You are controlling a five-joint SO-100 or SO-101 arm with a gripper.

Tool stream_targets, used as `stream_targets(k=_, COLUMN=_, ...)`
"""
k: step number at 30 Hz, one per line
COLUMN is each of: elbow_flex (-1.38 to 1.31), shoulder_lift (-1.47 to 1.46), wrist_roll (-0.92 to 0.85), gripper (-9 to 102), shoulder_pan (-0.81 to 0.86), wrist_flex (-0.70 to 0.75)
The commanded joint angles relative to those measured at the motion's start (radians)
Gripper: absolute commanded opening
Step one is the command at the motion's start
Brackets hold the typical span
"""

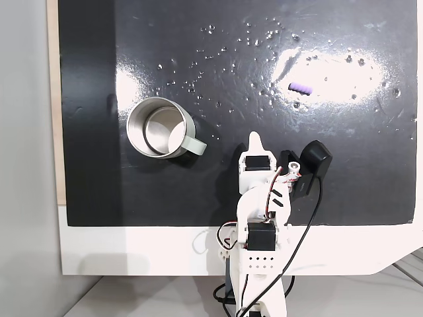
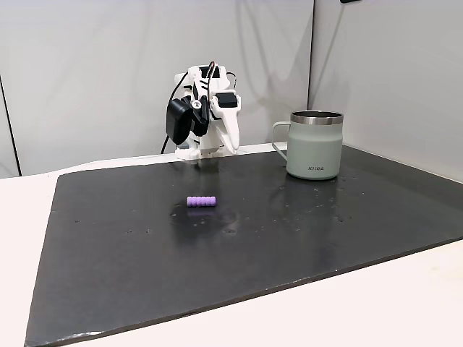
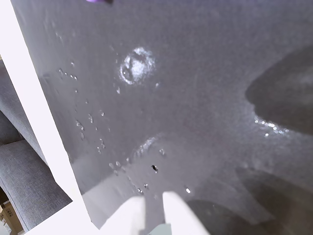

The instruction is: Grasp a pengrip and put it in the cup.

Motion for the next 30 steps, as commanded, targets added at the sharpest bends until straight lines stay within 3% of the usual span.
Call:
stream_targets(k=1, elbow_flex=-0.008, shoulder_lift=0.014, wrist_roll=-0.023, gripper=0, shoulder_pan=-0.028, wrist_flex=-0.029)
stream_targets(k=16, elbow_flex=-0.041, shoulder_lift=0.014, wrist_roll=-0.038, gripper=0, shoulder_pan=0.006, wrist_flex=-0.025)
stream_targets(k=21, elbow_flex=-0.19, shoulder_lift=-0.034, wrist_roll=-0.063, gripper=0, shoulder_pan=0.028, wrist_flex=0.025)
stream_targets(k=30, elbow_flex=-0.614, shoulder_lift=-0.445, wrist_roll=-0.055, gripper=0, shoulder_pan=0.043, wrist_flex=0.077)
